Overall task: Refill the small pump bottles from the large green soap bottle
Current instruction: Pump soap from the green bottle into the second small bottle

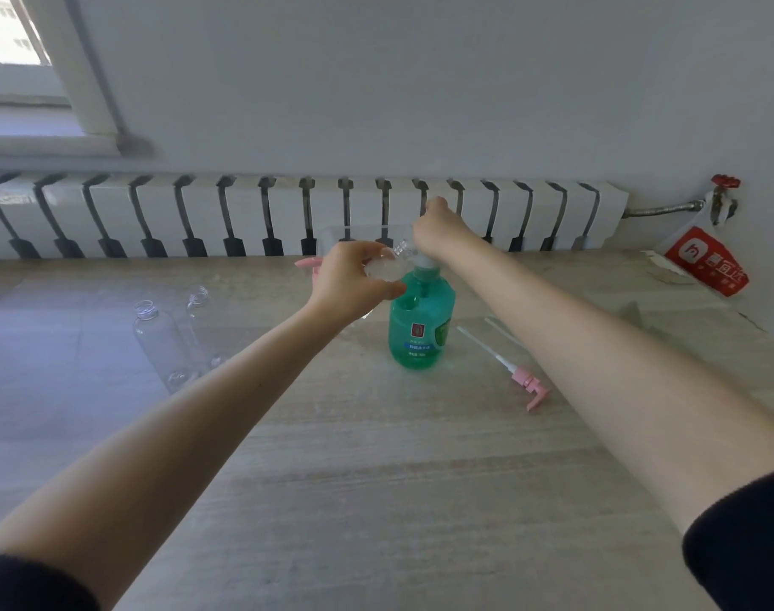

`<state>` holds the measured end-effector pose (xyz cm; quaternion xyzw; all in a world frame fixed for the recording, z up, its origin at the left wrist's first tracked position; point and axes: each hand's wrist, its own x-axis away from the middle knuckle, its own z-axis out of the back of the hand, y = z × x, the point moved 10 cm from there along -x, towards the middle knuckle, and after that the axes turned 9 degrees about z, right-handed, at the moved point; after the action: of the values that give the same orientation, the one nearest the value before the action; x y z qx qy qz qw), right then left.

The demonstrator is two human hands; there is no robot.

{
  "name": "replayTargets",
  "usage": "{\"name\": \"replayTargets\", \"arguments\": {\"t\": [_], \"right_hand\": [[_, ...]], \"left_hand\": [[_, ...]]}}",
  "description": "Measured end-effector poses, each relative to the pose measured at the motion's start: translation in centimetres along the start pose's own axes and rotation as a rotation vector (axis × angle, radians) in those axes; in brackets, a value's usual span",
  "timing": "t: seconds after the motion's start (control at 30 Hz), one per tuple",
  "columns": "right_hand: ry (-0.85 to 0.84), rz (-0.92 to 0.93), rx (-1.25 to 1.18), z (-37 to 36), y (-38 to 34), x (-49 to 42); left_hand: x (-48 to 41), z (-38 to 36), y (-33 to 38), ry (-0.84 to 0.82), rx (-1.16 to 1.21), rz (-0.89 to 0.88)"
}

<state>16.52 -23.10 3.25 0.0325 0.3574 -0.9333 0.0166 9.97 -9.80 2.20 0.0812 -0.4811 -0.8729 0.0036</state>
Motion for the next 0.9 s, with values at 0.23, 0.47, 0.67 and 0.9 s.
{"name": "replayTargets", "arguments": {"t": [0.23,0.47,0.67,0.9], "right_hand": [[0.006,0.009,0.004,0.0,0.1,0.0],[0.011,-0.009,-0.017,0.1,0.2,0.3],[-0.027,-0.021,0.015,1.4,-0.6,0.5],[-0.021,-0.040,0.033,1.8,-0.6,1.0]], "left_hand": [[0.2,0.1,0.1,-0.008,0.003,0.005],[0.1,0.0,0.1,-0.025,0.003,0.036],[0.3,-0.2,1.0,-0.052,0.020,0.038],[0.7,0.0,1.2,-0.056,0.020,0.052]]}}
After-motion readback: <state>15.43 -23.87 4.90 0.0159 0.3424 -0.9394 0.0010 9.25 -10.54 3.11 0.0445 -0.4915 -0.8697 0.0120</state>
